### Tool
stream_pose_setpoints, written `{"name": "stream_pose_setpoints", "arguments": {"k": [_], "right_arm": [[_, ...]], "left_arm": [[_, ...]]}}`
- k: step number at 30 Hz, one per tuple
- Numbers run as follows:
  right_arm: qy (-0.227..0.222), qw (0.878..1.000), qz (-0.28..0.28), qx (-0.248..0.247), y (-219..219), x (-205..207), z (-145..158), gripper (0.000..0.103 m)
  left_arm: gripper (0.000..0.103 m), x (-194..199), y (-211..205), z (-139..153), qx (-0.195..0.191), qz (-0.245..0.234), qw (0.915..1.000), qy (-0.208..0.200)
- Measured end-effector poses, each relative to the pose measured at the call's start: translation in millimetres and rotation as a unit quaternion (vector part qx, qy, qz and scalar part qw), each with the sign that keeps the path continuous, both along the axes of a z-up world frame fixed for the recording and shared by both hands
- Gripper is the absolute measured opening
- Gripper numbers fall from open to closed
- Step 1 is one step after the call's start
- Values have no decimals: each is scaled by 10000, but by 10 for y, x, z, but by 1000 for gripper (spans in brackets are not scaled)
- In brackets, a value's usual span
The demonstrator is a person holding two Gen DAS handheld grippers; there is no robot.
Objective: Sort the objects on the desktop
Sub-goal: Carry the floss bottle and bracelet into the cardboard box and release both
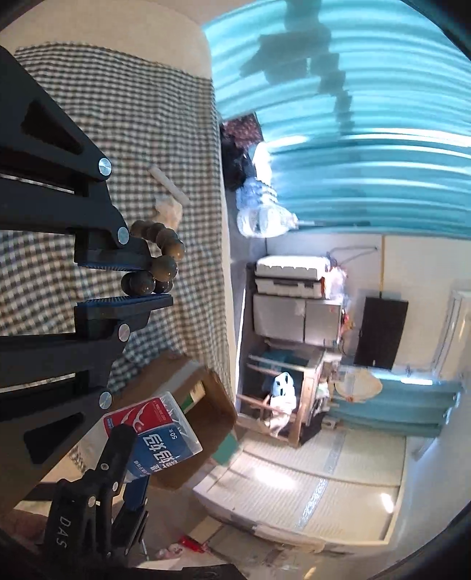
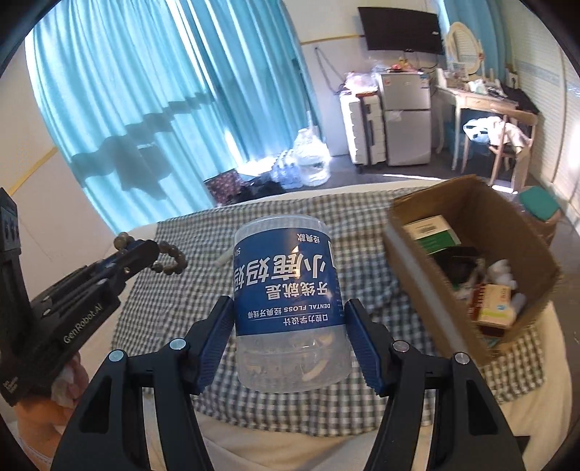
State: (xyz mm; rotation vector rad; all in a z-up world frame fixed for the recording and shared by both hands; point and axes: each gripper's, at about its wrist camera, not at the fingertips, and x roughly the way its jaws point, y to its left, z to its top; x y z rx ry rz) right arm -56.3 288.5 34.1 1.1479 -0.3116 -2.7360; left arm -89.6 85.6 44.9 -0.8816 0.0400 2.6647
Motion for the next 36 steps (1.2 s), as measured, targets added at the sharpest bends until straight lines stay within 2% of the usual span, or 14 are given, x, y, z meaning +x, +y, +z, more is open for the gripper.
{"name": "stream_pose_setpoints", "arguments": {"k": [7,12,17,21,26,27,28,29,30,31,33,36], "right_arm": [[104,9984,-551,66,772,40,239,63],[61,9951,-950,280,1252,-72,219,63],[-182,9891,-1444,214,1793,-299,13,63],[-408,9841,-1717,187,2142,-463,-231,63],[-716,9773,-1994,67,2500,-596,-506,63],[-734,9766,-2022,30,2528,-598,-532,63],[-760,9755,-2064,-18,2573,-604,-558,63],[-785,9739,-2128,-93,2615,-607,-576,63],[-802,9730,-2160,-166,2641,-608,-581,63],[-778,9727,-2167,-293,2673,-600,-572,65],[-711,9720,-2197,-435,2673,-558,-553,70],[-584,9721,-2237,-392,2574,-486,-470,71]], "left_arm": [[11,-110,722,91,297,-764,9964,-225],[11,-202,1489,88,146,-1355,9904,-235],[11,-385,2240,-130,-32,-1829,9824,-385],[11,-541,2695,-349,-10,-2067,9771,-512],[13,-707,3121,-708,-387,-2135,9743,-610],[17,-734,3150,-766,-436,-2087,9750,-618],[34,-760,3164,-822,-528,-2008,9763,-613],[46,-779,3153,-876,-642,-1908,9776,-617],[68,-802,3102,-911,-721,-1752,9799,-624],[80,-847,3024,-933,-733,-1662,9811,-661],[81,-882,2858,-930,-595,-1512,9839,-739],[93,-880,2523,-909,-604,-1216,9879,-749]]}}
